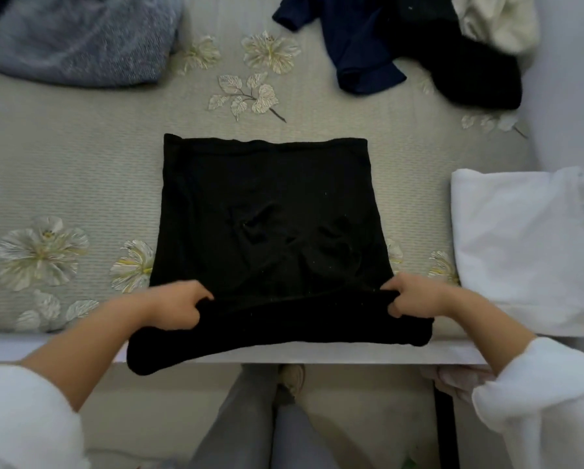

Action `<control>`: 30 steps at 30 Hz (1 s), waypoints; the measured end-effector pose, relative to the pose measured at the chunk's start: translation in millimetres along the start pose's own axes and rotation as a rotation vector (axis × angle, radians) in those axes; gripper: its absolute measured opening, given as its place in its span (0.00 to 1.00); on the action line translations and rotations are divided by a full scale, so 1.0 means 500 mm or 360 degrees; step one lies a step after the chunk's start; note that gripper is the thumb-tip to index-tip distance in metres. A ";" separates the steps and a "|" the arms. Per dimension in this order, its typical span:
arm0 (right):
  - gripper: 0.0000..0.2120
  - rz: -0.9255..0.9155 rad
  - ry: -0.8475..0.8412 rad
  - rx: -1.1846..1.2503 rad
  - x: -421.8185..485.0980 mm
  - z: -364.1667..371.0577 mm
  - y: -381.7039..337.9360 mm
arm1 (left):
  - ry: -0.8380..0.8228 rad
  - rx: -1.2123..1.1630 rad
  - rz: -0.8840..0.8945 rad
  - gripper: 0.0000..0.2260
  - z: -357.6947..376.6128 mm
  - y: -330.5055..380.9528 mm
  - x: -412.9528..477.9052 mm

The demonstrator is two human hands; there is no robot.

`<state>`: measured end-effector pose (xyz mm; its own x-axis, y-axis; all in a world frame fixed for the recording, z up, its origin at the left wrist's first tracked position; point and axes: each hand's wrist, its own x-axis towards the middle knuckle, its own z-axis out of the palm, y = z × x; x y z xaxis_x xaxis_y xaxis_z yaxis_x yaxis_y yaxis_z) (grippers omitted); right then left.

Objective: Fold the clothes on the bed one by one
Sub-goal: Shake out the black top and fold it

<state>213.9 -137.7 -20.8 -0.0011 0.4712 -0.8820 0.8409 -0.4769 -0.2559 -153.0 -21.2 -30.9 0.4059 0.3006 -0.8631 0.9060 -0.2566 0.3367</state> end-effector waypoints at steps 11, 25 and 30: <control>0.04 0.0041 0.0721 -0.0302 0.169 -0.309 -0.131 | 0.0616 -0.0036 0.0055 0.13 -0.373 -0.023 0.139; 0.30 -0.0092 0.1409 -0.0170 0.345 -0.139 -0.192 | 0.1585 -0.0024 0.0199 0.25 -0.229 -0.014 0.310; 0.28 -0.0227 0.1143 -0.0365 0.356 -0.013 -0.157 | 0.1137 -0.0046 -0.0063 0.29 -0.035 0.002 0.303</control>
<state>151.2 -11.4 -154.9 0.1678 0.9204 -0.3530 0.9504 -0.2462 -0.1901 -88.7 40.0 -154.7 0.3431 0.8397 -0.4208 0.9205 -0.2114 0.3286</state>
